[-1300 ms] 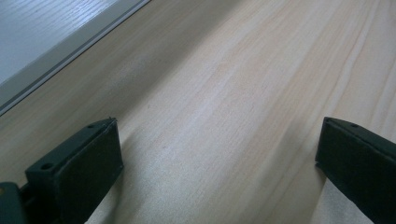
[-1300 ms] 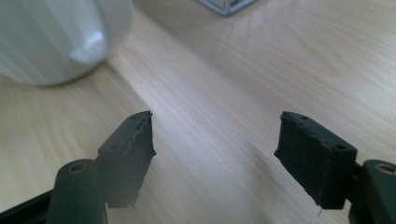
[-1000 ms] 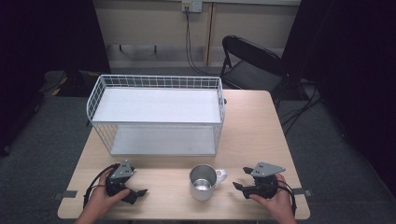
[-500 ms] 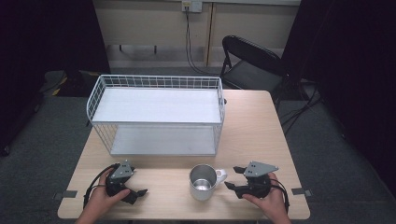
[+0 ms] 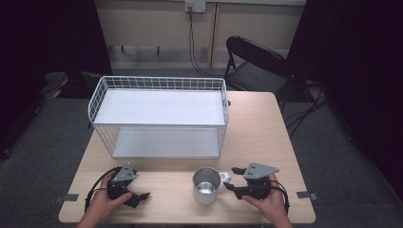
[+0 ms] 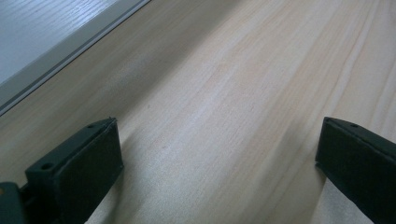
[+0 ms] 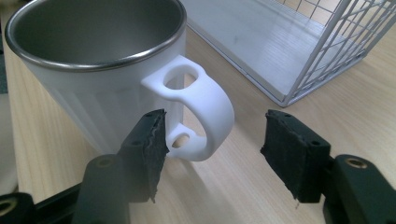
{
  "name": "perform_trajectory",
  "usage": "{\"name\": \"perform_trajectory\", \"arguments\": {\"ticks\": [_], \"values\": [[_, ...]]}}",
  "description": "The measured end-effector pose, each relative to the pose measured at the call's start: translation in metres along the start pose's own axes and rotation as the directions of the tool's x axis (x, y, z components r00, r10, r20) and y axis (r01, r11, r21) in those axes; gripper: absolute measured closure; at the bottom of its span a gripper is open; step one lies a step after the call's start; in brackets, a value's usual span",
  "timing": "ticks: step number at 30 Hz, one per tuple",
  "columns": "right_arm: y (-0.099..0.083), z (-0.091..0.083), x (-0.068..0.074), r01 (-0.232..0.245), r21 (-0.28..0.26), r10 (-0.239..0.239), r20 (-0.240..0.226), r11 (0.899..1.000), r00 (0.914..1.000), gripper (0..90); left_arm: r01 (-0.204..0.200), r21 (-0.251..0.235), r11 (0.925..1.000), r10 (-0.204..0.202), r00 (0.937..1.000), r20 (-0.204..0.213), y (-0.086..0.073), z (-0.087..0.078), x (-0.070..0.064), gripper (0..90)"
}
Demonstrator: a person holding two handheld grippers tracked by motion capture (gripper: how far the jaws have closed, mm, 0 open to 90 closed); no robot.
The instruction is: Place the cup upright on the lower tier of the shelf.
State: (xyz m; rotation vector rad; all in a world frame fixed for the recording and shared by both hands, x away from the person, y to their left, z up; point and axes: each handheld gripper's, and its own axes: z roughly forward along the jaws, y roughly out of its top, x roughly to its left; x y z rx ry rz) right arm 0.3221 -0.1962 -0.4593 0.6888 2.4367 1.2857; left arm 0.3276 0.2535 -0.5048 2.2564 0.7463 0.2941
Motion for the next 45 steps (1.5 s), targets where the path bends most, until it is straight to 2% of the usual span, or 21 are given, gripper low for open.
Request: {"name": "perform_trajectory", "arguments": {"ticks": [8,17,25,28,36,38,42,45], "values": [[0.001,0.001,0.002,0.012,-0.015,-0.012,-0.001,1.000,0.9999,42.4,0.000,0.000,1.0000,0.000,1.0000,0.000,0.000,0.000,0.000,0.0],[0.005,0.005,0.005,0.035,-0.008,-0.035,-0.013,0.999,0.9993,42.9,0.000,0.000,1.0000,0.000,1.0000,0.000,0.000,0.000,0.000,0.0],[0.008,-0.010,0.005,0.029,-0.029,-0.029,-0.010,0.999,0.9995,42.7,0.000,0.000,1.0000,0.000,1.0000,0.000,0.000,0.000,0.000,0.0],[0.015,-0.020,0.006,0.026,-0.054,-0.027,-0.013,0.998,0.9996,42.7,0.000,0.000,1.0000,0.000,1.0000,0.000,0.000,0.000,0.000,0.0],[0.030,-0.026,0.005,0.017,-0.078,-0.018,-0.012,0.997,0.9998,42.9,0.000,0.000,1.0000,0.000,1.0000,0.000,0.000,0.000,0.000,0.0],[0.041,-0.023,0.004,-0.006,-0.096,0.004,-0.024,0.995,0.9997,44.0,0.000,0.000,1.0000,0.000,1.0000,0.000,0.000,0.000,0.000,0.0],[0.053,-0.014,0.007,-0.022,-0.117,0.017,-0.042,0.993,0.9990,45.2,0.000,0.000,1.0000,0.000,1.0000,0.000,0.000,0.000,0.000,0.0],[0.057,-0.007,0.009,-0.040,-0.119,0.033,-0.066,0.992,0.9973,46.2,0.000,0.000,1.0000,0.000,1.0000,0.000,0.000,0.000,0.000,0.0]]}}
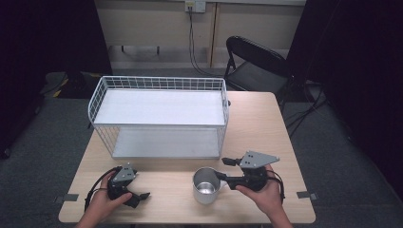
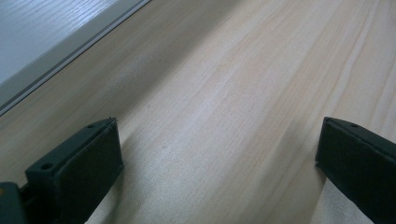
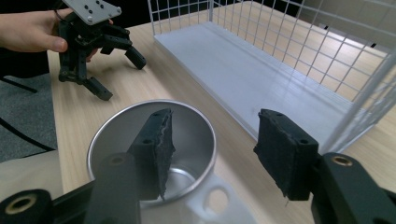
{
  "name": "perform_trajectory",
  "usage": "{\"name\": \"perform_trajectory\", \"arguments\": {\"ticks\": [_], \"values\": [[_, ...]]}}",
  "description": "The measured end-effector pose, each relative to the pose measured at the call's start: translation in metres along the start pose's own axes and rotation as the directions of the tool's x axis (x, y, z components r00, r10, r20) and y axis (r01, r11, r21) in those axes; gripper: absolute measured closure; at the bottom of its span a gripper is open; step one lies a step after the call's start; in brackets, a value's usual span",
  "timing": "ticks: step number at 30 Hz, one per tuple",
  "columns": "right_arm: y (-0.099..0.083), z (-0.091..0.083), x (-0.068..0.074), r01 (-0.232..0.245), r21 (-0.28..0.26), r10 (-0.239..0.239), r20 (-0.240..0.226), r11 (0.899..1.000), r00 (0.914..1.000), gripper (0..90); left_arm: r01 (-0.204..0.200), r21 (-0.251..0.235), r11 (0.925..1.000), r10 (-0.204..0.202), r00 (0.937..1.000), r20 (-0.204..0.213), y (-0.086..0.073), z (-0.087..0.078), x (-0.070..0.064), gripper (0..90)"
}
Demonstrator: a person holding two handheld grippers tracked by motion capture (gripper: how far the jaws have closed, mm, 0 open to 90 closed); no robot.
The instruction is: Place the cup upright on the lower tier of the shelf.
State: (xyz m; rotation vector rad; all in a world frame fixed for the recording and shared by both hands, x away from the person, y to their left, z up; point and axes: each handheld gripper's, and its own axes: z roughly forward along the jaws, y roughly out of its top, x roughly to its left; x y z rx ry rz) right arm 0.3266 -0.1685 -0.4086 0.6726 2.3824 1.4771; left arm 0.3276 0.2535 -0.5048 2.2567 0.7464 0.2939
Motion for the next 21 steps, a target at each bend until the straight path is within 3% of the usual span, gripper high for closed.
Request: {"name": "perform_trajectory", "arguments": {"ticks": [4,9,13,21], "values": [[0.000,0.014,0.003,0.011,0.039,-0.010,-0.008,0.999,0.9999,47.3,0.000,0.000,1.0000,0.000,1.0000,0.000,0.000,0.000,0.000,0.0],[-0.002,0.019,-0.001,-0.031,0.029,0.031,-0.017,0.999,0.9994,50.1,0.000,0.000,1.0000,0.000,1.0000,0.000,0.000,0.000,0.000,0.0],[-0.001,0.030,0.002,-0.016,0.045,0.018,-0.041,0.999,0.9990,55.1,0.000,0.000,1.0000,0.000,1.0000,0.000,0.000,0.000,0.000,0.0],[-0.007,0.039,0.001,-0.019,0.078,0.023,-0.042,0.997,0.9989,59.7,0.000,0.000,1.0000,0.000,1.0000,0.000,0.000,0.000,0.000,0.0]]}}
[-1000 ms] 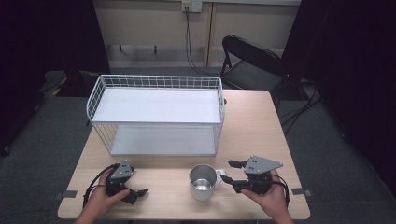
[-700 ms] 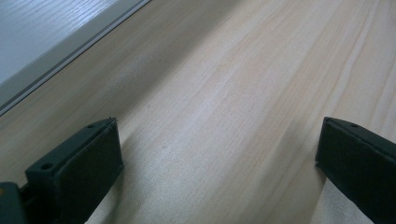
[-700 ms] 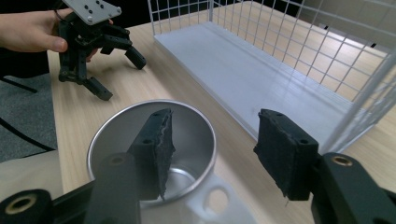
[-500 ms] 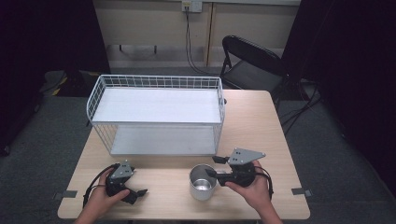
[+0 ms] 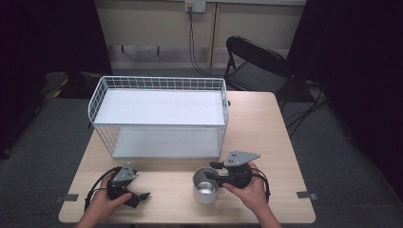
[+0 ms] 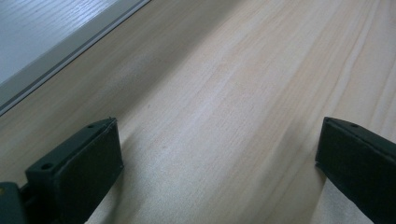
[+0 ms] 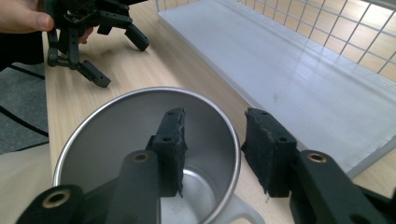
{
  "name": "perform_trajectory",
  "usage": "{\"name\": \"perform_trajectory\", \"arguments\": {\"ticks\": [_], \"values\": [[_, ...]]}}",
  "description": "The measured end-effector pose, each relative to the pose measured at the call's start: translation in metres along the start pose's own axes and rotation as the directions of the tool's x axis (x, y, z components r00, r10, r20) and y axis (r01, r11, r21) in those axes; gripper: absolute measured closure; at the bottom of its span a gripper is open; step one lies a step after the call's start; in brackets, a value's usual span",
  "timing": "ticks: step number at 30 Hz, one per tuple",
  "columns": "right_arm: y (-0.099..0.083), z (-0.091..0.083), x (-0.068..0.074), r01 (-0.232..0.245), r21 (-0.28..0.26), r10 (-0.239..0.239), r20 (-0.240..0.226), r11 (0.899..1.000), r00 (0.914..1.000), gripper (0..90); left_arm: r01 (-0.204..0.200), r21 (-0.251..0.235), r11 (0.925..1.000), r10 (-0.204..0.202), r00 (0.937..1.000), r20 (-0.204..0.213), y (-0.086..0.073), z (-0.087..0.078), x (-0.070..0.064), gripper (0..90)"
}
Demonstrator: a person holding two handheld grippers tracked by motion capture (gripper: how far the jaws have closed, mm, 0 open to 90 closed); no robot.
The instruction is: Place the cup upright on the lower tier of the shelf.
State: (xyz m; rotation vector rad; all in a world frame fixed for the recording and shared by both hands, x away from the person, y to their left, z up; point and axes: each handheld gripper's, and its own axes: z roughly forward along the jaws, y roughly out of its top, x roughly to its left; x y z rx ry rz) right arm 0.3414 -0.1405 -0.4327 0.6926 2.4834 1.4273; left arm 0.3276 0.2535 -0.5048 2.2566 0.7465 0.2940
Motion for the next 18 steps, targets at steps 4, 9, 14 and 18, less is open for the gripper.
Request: {"name": "perform_trajectory", "arguments": {"ticks": [4,9,14,18], "values": [[-0.0012,0.0030,-0.0002,0.005,0.023,-0.005,-0.002,1.000,1.0000,62.6,0.000,0.000,1.0000,0.000,1.0000,0.000,0.0000,0.0000,0.0000,0.0],[-0.0041,0.0063,-0.0006,0.007,0.053,-0.007,0.011,0.999,0.9999,66.2,0.000,0.000,1.0000,0.000,1.0000,0.000,0.0000,0.0000,0.0000,0.0],[-0.0073,0.0087,-0.0017,0.004,0.058,-0.004,0.003,0.998,1.0000,72.6,0.000,0.000,1.0000,0.000,1.0000,0.000,0.0000,0.0000,0.0000,0.0],[-0.0065,0.0100,-0.0012,0.005,0.063,-0.005,0.008,0.998,1.0000,74.7,0.000,0.000,1.0000,0.000,1.0000,0.000,0.0000,0.0000,0.0000,0.0]]}}
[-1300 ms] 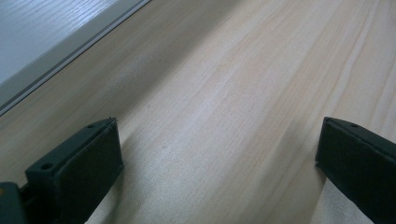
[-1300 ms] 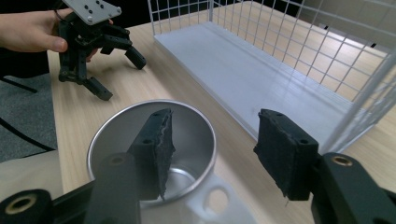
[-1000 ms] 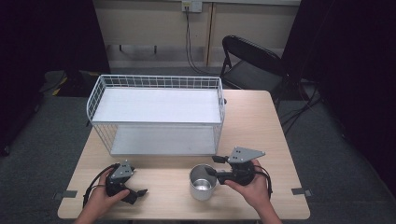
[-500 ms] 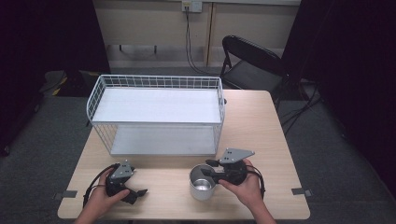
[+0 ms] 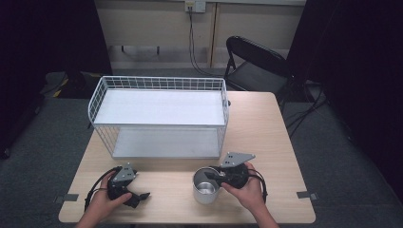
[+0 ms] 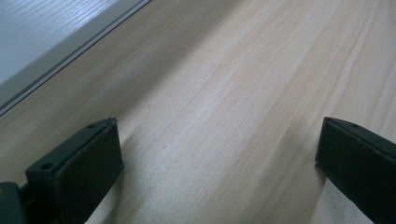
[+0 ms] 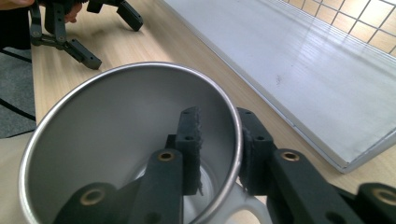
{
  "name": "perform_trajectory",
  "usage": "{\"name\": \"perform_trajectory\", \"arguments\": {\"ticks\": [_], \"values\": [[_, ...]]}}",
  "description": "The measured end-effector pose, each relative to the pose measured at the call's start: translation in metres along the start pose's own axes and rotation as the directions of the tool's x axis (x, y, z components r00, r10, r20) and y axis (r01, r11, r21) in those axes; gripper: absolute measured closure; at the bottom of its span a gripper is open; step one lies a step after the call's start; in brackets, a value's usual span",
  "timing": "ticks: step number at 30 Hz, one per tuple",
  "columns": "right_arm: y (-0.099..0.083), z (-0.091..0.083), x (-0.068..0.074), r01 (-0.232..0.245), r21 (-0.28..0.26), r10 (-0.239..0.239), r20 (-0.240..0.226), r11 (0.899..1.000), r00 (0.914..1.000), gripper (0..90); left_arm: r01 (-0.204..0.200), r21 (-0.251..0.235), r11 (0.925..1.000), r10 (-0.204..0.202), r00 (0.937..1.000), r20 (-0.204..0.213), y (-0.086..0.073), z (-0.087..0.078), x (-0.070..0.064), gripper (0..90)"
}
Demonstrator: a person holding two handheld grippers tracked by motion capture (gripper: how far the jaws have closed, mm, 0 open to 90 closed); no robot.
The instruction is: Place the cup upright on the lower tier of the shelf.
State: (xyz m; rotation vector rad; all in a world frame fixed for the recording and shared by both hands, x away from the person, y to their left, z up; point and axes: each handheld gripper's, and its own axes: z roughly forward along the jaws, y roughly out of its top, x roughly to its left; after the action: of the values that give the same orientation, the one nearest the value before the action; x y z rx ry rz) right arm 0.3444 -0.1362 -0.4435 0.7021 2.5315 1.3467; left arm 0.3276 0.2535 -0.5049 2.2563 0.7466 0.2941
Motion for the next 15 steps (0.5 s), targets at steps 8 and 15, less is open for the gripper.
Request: {"name": "perform_trajectory", "arguments": {"ticks": [8,15], "values": [[-0.0004,-0.0003,-0.0001,-0.020,-0.011,0.021,0.008,1.000,0.9998,79.7,0.000,0.000,1.0000,0.000,1.0000,0.000,0.0000,0.0000,0.0000,0.0],[-0.0018,-0.0060,-0.0010,-0.027,-0.036,0.028,0.037,0.999,0.9989,82.4,0.000,0.000,1.0000,0.000,1.0000,0.000,0.0000,0.0000,0.0000,0.0]]}}
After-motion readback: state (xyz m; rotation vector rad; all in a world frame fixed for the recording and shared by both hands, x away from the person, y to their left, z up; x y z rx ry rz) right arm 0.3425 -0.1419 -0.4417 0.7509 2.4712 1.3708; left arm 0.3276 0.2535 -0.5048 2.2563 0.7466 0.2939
